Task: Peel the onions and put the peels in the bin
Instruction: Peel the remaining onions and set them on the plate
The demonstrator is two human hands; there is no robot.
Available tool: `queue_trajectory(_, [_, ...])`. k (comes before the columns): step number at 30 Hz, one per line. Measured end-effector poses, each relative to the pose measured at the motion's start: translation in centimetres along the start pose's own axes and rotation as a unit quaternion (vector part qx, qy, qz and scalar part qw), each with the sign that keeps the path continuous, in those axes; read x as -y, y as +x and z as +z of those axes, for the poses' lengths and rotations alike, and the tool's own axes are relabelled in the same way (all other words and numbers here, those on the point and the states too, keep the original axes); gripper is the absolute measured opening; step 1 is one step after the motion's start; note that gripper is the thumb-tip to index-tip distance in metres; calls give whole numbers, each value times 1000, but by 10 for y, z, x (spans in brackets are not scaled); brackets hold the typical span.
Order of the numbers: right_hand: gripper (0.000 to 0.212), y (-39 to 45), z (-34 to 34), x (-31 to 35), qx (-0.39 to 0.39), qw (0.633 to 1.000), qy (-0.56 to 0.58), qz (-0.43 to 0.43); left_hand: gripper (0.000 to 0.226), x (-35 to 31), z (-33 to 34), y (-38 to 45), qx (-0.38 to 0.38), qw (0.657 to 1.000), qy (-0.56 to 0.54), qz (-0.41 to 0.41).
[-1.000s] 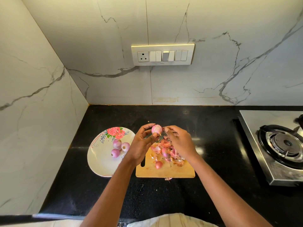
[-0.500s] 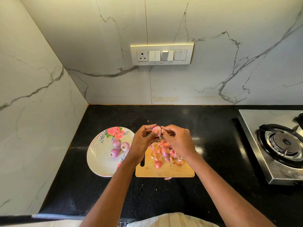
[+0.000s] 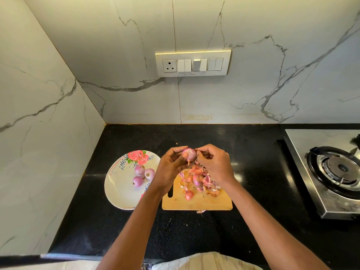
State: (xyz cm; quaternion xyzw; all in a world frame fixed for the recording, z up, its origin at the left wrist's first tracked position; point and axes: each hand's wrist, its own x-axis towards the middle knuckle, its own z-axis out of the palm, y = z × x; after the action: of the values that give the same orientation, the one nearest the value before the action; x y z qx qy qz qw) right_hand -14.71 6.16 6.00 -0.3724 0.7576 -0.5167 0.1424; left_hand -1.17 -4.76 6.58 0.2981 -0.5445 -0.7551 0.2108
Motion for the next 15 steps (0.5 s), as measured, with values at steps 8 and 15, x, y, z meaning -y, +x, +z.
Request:
queue_trajectory(8, [10, 0, -2, -2, -34, 964, 226, 137, 25, 0, 2, 1, -37, 982, -177, -57])
queue_trajectory(15, [24, -3, -3, -32, 116, 983, -77, 117, 29, 0, -1, -1, -61, 979, -182, -70])
